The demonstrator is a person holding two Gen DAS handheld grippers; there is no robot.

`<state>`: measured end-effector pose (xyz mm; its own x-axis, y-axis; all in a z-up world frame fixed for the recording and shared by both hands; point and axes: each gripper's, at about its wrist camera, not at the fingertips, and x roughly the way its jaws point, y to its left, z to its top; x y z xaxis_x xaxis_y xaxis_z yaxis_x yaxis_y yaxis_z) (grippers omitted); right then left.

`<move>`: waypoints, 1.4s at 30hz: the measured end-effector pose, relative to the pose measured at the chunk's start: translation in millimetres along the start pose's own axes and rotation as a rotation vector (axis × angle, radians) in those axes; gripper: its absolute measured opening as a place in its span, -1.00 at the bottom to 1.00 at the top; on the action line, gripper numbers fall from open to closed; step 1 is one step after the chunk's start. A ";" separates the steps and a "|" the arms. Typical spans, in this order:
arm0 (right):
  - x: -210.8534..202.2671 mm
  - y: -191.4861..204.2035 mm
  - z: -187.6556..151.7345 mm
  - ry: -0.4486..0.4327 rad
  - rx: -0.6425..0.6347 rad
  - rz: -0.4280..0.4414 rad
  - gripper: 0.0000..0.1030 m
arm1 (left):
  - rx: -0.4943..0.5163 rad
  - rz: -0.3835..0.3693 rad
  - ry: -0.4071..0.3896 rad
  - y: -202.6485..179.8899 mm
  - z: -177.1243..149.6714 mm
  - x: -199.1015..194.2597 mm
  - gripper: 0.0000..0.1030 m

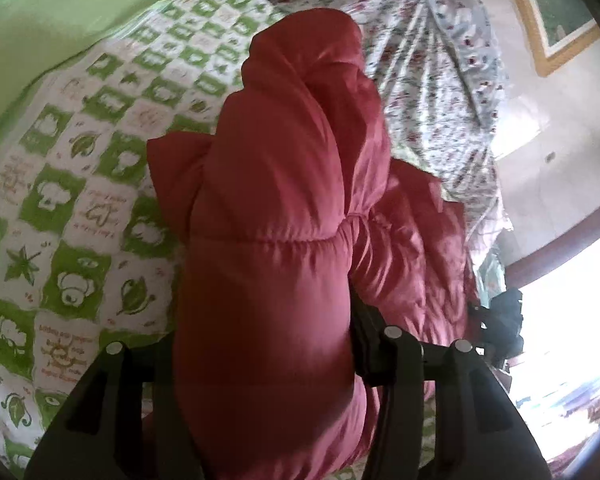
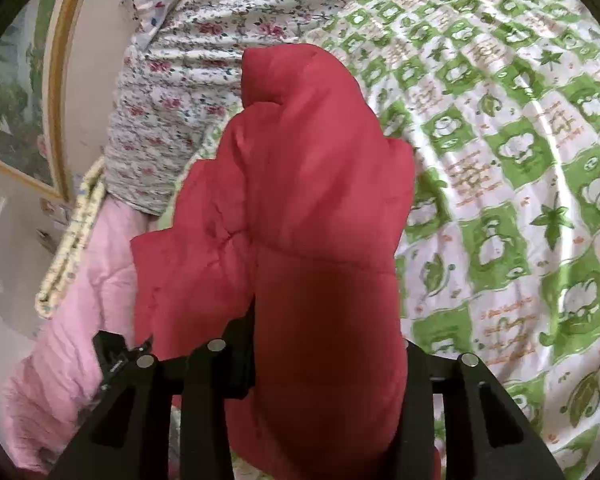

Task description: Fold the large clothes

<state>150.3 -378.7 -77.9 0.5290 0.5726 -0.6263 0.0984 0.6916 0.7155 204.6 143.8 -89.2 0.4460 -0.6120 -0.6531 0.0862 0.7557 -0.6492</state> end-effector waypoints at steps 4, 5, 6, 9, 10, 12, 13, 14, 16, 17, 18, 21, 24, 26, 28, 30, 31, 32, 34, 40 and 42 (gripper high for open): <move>6.0 -5.4 -1.1 -0.009 0.013 -0.018 -0.06 | -0.018 0.024 -0.008 8.0 -4.1 1.4 0.04; 7.0 -6.9 -1.4 -0.011 0.018 -0.019 0.00 | -0.016 0.038 -0.015 7.5 -5.2 1.3 0.08; 8.5 -9.1 -1.7 -0.014 0.024 -0.022 0.03 | -0.021 0.051 -0.023 7.2 -5.9 1.4 0.11; 11.0 -13.1 -1.8 -0.021 0.032 -0.036 0.10 | -0.020 0.089 -0.039 3.5 -4.0 3.3 0.14; 12.3 -12.0 -1.1 -0.026 0.022 -0.051 0.12 | -0.011 0.112 -0.048 0.6 -3.0 4.2 0.16; 14.5 -11.0 -0.2 -0.031 0.017 -0.068 0.16 | 0.006 0.154 -0.063 -3.2 -2.3 6.4 0.20; 15.5 -11.2 0.1 -0.033 0.018 -0.074 0.16 | 0.009 0.170 -0.070 -4.4 -1.9 8.1 0.22; 15.7 -11.9 0.1 -0.034 0.017 -0.078 0.17 | 0.013 0.193 -0.077 -6.6 -1.2 10.1 0.25; 17.1 -12.6 0.8 -0.035 0.018 -0.089 0.18 | 0.019 0.226 -0.089 -9.1 -1.1 12.0 0.28; 17.8 -12.8 1.3 -0.036 0.019 -0.093 0.19 | 0.022 0.238 -0.092 -9.9 0.0 12.8 0.31; 18.5 -12.9 2.0 -0.038 0.020 -0.099 0.19 | 0.029 0.253 -0.094 -11.0 1.1 13.6 0.33; 19.7 -13.9 4.4 -0.035 0.026 -0.105 0.23 | 0.049 0.293 -0.093 -15.4 3.8 11.2 0.46; 19.4 -15.7 5.5 -0.033 0.032 -0.113 0.34 | 0.073 0.318 -0.128 -20.0 6.2 -7.1 0.47; 19.1 -16.7 6.2 -0.033 0.032 -0.115 0.36 | 0.094 0.363 -0.172 -24.2 8.0 -23.8 0.47; 19.0 -17.0 6.2 -0.035 0.030 -0.123 0.37 | 0.105 0.470 -0.231 -28.4 10.2 -43.3 0.47; 18.8 -17.6 5.9 -0.035 0.030 -0.127 0.39 | 0.108 0.406 -0.246 -31.8 9.4 -56.8 0.46; 18.7 -17.1 5.5 -0.036 0.028 -0.135 0.42 | 0.112 0.362 -0.246 -34.8 7.7 -62.1 0.46; 18.6 -16.3 5.2 -0.037 0.025 -0.142 0.44 | 0.128 0.336 -0.245 -42.7 3.8 -66.3 0.46; 18.7 -14.7 4.8 -0.039 0.021 -0.151 0.45 | 0.175 0.311 -0.233 -60.8 -5.1 -65.7 0.46; 9.2 -2.9 9.1 -0.038 -0.003 -0.196 0.54 | 0.312 0.269 -0.117 -118.5 -30.2 -22.6 0.47; -5.6 6.1 12.9 -0.065 -0.029 -0.224 0.54 | 0.340 0.281 -0.076 -127.0 -36.6 -6.9 0.47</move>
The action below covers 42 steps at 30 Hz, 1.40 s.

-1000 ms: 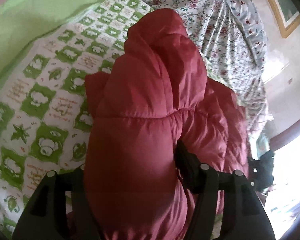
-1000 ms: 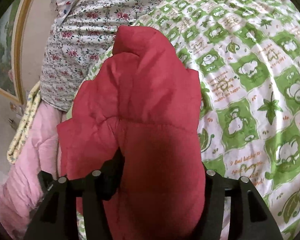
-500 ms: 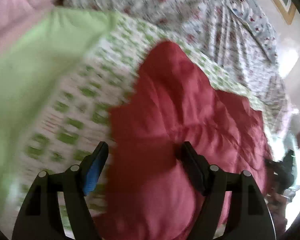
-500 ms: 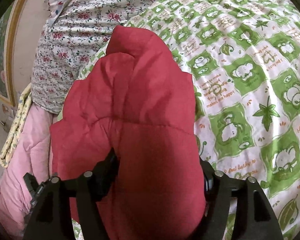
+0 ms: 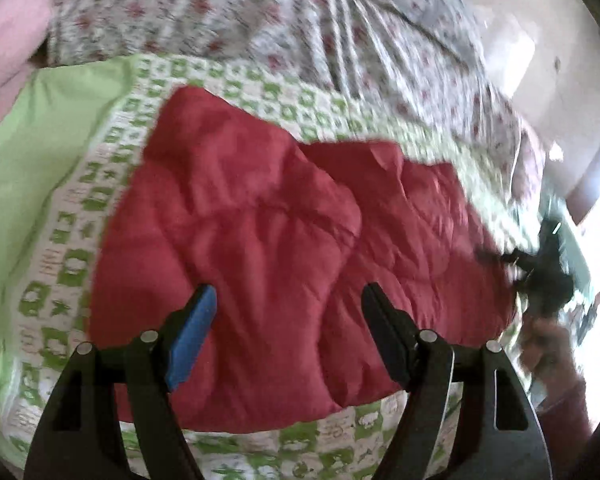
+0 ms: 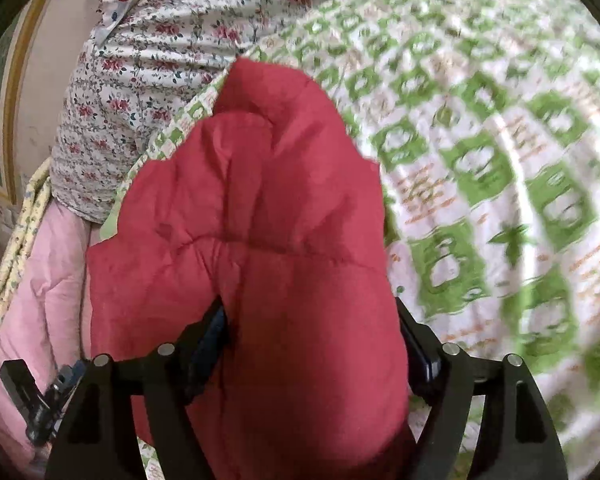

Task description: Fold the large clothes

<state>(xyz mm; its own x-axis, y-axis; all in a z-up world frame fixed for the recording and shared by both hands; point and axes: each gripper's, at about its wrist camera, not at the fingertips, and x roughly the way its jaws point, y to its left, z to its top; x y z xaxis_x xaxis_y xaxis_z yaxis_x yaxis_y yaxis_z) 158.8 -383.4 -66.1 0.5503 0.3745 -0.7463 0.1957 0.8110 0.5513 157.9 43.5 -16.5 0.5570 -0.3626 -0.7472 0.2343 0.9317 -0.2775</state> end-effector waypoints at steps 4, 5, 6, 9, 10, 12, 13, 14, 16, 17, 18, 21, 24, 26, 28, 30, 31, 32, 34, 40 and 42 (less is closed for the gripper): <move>-46.1 22.0 1.5 -0.123 -0.080 -0.085 0.55 | 0.034 0.044 0.038 -10.0 -6.5 21.6 0.46; -58.4 32.4 -0.8 -0.162 -0.116 -0.102 0.55 | 0.040 0.059 0.041 -10.6 -7.6 24.8 0.46; -66.5 44.1 -4.2 -0.187 -0.157 -0.109 0.55 | 0.043 0.065 0.043 -11.0 -8.5 26.2 0.46; -69.5 84.8 -20.4 -0.198 -0.291 -0.087 0.55 | 0.043 0.073 0.044 -9.6 -8.0 30.9 0.47; -63.9 99.5 -26.9 -0.188 -0.336 -0.072 0.55 | 0.039 0.074 0.046 -8.8 -7.1 32.5 0.47; -45.3 123.1 -36.0 -0.144 -0.404 -0.042 0.54 | 0.029 0.075 0.052 -5.6 -4.3 36.7 0.47; -32.8 133.9 -40.1 -0.121 -0.438 -0.047 0.53 | 0.028 0.078 0.058 -4.6 -2.9 39.6 0.47; -22.4 140.6 -43.6 -0.108 -0.464 -0.062 0.53 | 0.028 0.085 0.061 -4.3 -1.8 42.0 0.47; 3.3 150.0 -47.9 -0.082 -0.504 -0.119 0.53 | 0.034 0.094 0.064 -4.6 -1.2 44.9 0.47; 14.5 150.1 -47.1 -0.063 -0.506 -0.137 0.53 | 0.037 0.102 0.063 -4.5 -0.3 46.8 0.47; 26.9 148.3 -45.9 -0.039 -0.499 -0.163 0.53 | 0.037 0.105 0.063 -4.2 0.7 48.6 0.48; 52.3 132.0 -32.7 -0.023 -0.447 -0.196 0.55 | 0.037 0.114 0.066 -2.6 5.4 56.5 0.49; 60.9 120.3 -17.3 -0.038 -0.405 -0.214 0.55 | 0.032 0.118 0.078 -0.2 13.6 65.4 0.55; 65.3 115.4 -8.6 -0.033 -0.387 -0.220 0.55 | 0.035 0.127 0.080 0.1 20.1 72.7 0.58; 69.6 114.9 -3.3 -0.036 -0.386 -0.238 0.55 | 0.037 0.141 0.083 0.0 25.3 79.9 0.62; 74.2 113.8 3.7 -0.034 -0.366 -0.233 0.55 | 0.035 0.152 0.088 -0.2 29.5 85.4 0.63; 75.1 112.4 6.0 -0.036 -0.361 -0.232 0.55 | 0.034 0.155 0.089 0.3 30.4 87.1 0.63; 75.7 111.8 6.0 -0.036 -0.356 -0.231 0.55 | 0.031 0.159 0.089 0.5 31.2 88.5 0.63; 77.4 109.3 8.7 -0.043 -0.346 -0.225 0.55 | 0.032 0.165 0.089 0.6 31.5 90.7 0.63; 80.7 108.1 11.0 -0.050 -0.338 -0.226 0.55 | 0.037 0.173 0.087 0.6 29.9 92.9 0.63; 81.8 107.1 12.6 -0.050 -0.336 -0.226 0.55 | 0.038 0.178 0.090 0.4 30.7 94.2 0.64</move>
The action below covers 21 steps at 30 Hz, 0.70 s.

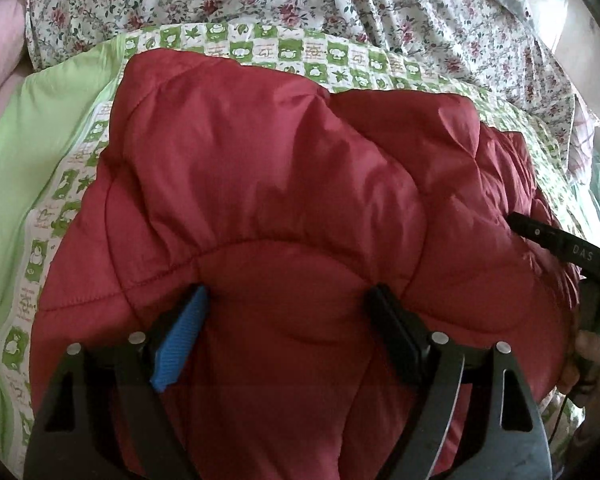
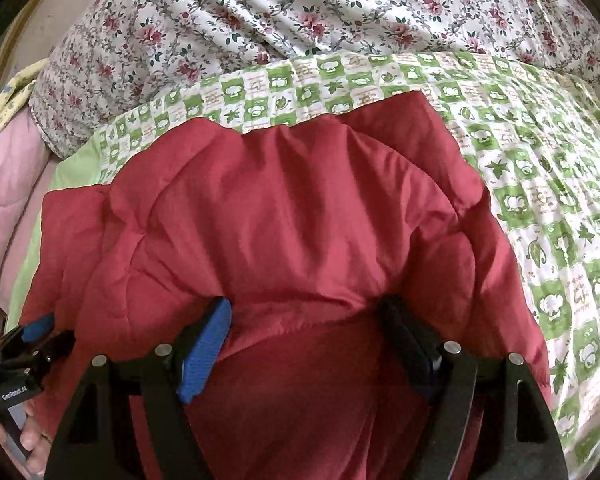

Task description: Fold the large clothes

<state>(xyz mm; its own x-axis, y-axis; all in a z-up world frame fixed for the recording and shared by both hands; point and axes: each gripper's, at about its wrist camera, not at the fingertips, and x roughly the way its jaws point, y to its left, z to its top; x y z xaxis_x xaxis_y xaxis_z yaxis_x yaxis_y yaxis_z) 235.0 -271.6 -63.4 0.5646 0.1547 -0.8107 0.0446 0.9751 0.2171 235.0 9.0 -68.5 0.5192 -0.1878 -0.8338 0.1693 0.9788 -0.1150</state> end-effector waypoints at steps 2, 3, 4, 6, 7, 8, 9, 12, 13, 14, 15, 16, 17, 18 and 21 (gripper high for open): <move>1.1 -0.5 0.7 -0.001 0.001 0.000 0.55 | 0.001 0.004 0.011 -0.7 0.9 1.1 0.64; 1.8 -0.5 1.1 -0.001 -0.001 -0.001 0.55 | -0.002 0.005 0.018 -0.6 2.2 0.9 0.63; 2.2 0.1 1.2 0.000 -0.004 -0.003 0.55 | -0.008 0.005 0.025 -0.6 4.6 -0.1 0.63; 2.8 -0.3 1.1 -0.001 -0.005 -0.003 0.55 | -0.022 0.004 0.037 0.4 12.7 -3.3 0.63; 2.9 -0.6 1.1 0.000 -0.005 -0.002 0.56 | -0.029 0.006 0.038 2.1 18.5 -3.7 0.63; 3.3 -1.2 1.4 0.001 -0.006 0.000 0.56 | -0.039 0.009 0.040 4.0 23.1 -2.5 0.63; 3.4 -1.4 1.7 0.002 -0.006 0.001 0.56 | -0.059 0.014 0.048 8.8 30.1 1.2 0.63; 5.0 -2.1 3.3 0.009 -0.005 0.004 0.56 | -0.117 0.017 0.079 22.2 45.7 18.7 0.63; 5.8 -2.3 3.9 0.013 -0.005 0.004 0.56 | -0.128 0.019 0.090 25.8 50.4 26.7 0.63; 6.7 -2.5 4.9 0.017 -0.004 0.005 0.56 | -0.133 0.023 0.100 28.4 54.0 34.9 0.63; 7.9 -2.9 6.1 0.022 -0.002 0.006 0.56 | -0.135 0.031 0.107 30.2 56.4 41.5 0.64; 9.5 -3.2 7.8 0.030 0.002 0.006 0.56 | -0.136 0.035 0.111 31.8 59.5 46.7 0.66; 10.5 -3.2 8.6 0.035 0.004 0.005 0.56 | -0.141 0.036 0.111 33.6 62.8 52.6 0.71; 11.8 -3.5 9.8 0.040 0.006 0.004 0.56 | -0.144 0.035 0.113 34.1 64.5 55.2 0.72; 15.2 -3.8 11.7 0.049 0.008 0.000 0.57 | -0.142 0.037 0.118 33.4 69.8 52.1 0.71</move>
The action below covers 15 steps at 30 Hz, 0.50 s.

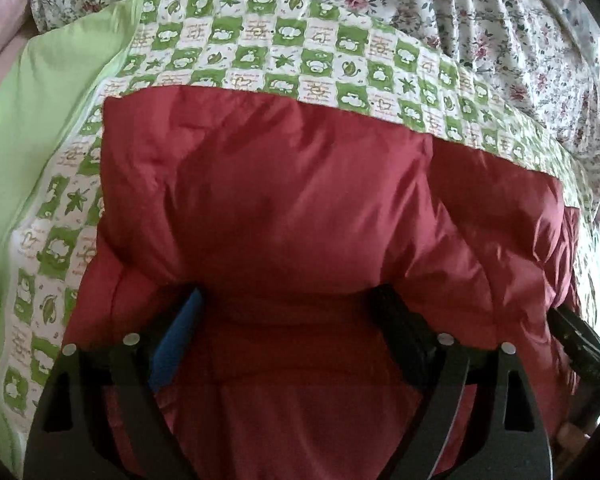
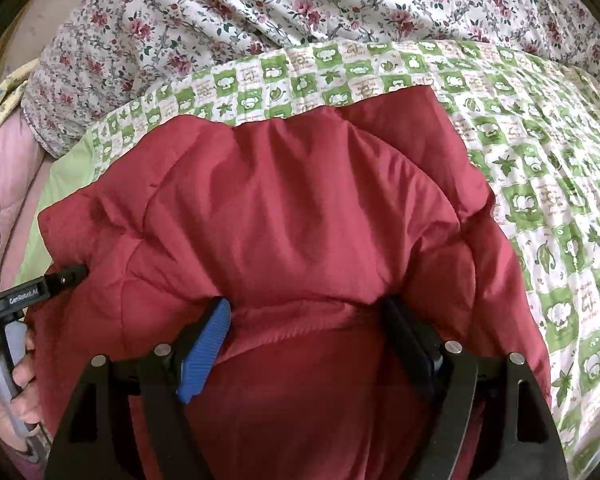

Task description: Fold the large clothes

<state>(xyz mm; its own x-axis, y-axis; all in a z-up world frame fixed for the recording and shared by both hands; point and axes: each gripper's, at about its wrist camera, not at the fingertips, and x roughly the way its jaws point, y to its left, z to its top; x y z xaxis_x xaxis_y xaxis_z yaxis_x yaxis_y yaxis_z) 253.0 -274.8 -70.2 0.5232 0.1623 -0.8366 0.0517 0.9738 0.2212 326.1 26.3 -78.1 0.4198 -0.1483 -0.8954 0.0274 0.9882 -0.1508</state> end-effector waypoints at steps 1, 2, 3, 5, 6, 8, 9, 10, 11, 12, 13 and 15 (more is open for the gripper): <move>0.6 -0.3 -0.1 -0.001 0.001 0.000 0.57 | 0.007 0.000 -0.005 -0.7 -1.3 -4.7 0.71; 0.9 -1.0 -0.1 -0.001 0.003 0.002 0.57 | 0.014 0.000 -0.011 -1.5 -5.8 -12.8 0.71; 0.6 -1.4 -0.6 -0.004 0.003 0.004 0.57 | 0.015 -0.005 -0.020 -1.5 -9.6 -20.0 0.71; 0.1 -1.9 -1.5 -0.010 0.003 0.007 0.57 | 0.017 -0.042 -0.056 0.0 -25.6 -43.0 0.71; -0.2 -2.5 -1.8 -0.012 0.004 0.009 0.57 | 0.019 -0.052 -0.071 0.4 -34.0 -53.4 0.71; -0.8 -2.6 -2.3 -0.017 0.005 0.010 0.57 | 0.029 -0.087 -0.098 1.1 -58.0 -78.2 0.71; -1.0 -2.3 -2.5 -0.020 0.005 0.009 0.57 | 0.030 -0.100 -0.106 1.4 -68.0 -87.2 0.71; -1.3 -2.1 -2.7 -0.022 0.006 0.008 0.57 | 0.034 -0.123 -0.113 2.2 -80.1 -96.2 0.71; -1.8 -2.2 -3.2 -0.023 0.007 0.008 0.57 | 0.036 -0.142 -0.117 2.6 -88.1 -101.2 0.71; -2.6 -2.6 -3.8 -0.026 0.010 0.009 0.57 | 0.034 -0.158 -0.114 3.8 -97.9 -104.7 0.71; -3.5 -3.0 -4.7 -0.029 0.013 0.009 0.57 | 0.032 -0.159 -0.098 3.9 -104.3 -103.8 0.71; -6.1 -4.0 -7.4 -0.035 0.019 0.011 0.57 | 0.046 -0.130 -0.074 2.3 -114.4 -94.3 0.71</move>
<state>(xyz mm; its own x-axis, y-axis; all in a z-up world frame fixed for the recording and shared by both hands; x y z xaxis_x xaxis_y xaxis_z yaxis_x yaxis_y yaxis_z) 243.3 -278.5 -69.7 0.5529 0.1668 -0.8164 0.0621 0.9688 0.2399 182.8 38.1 -42.0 0.4758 -0.2735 -0.8360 0.1266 0.9618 -0.2426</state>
